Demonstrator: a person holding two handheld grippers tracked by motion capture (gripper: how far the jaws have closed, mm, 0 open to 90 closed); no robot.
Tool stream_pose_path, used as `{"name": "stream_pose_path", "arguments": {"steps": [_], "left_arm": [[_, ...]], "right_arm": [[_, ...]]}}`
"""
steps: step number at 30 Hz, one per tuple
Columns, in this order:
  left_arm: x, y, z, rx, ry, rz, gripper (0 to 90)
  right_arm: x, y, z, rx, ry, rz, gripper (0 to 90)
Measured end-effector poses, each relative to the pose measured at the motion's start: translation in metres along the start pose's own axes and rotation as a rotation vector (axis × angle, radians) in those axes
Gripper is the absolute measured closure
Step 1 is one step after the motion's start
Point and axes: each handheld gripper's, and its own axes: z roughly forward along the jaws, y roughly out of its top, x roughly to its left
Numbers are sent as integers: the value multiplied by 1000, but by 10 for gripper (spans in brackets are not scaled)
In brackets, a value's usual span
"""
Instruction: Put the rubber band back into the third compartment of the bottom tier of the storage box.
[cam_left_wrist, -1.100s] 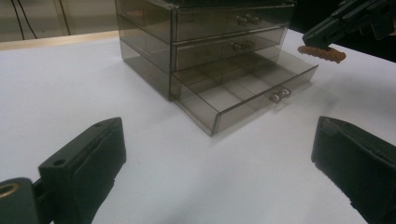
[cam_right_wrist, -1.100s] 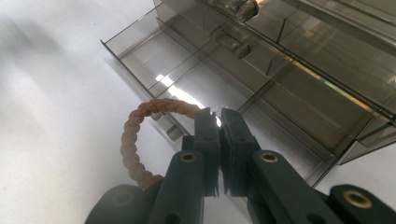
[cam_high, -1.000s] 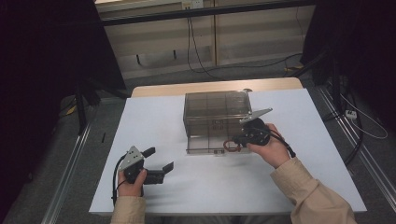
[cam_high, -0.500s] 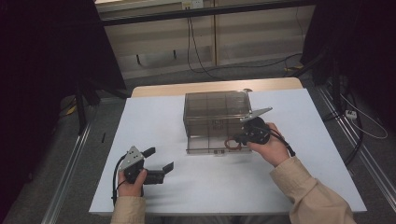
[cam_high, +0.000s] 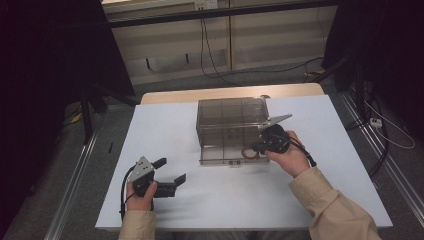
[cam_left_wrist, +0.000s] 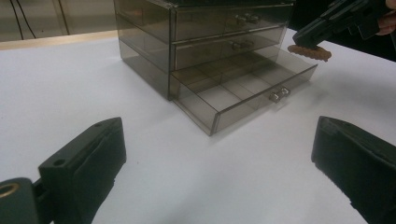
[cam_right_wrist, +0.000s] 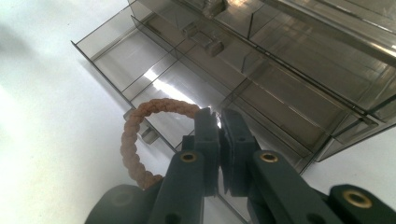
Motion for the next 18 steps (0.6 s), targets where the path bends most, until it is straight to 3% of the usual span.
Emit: {"name": "stream_pose_path", "arguments": {"steps": [18], "left_arm": [[0,0,0,0,0,1,31]], "right_arm": [[-3,1,2,5,-19,8,865]]}}
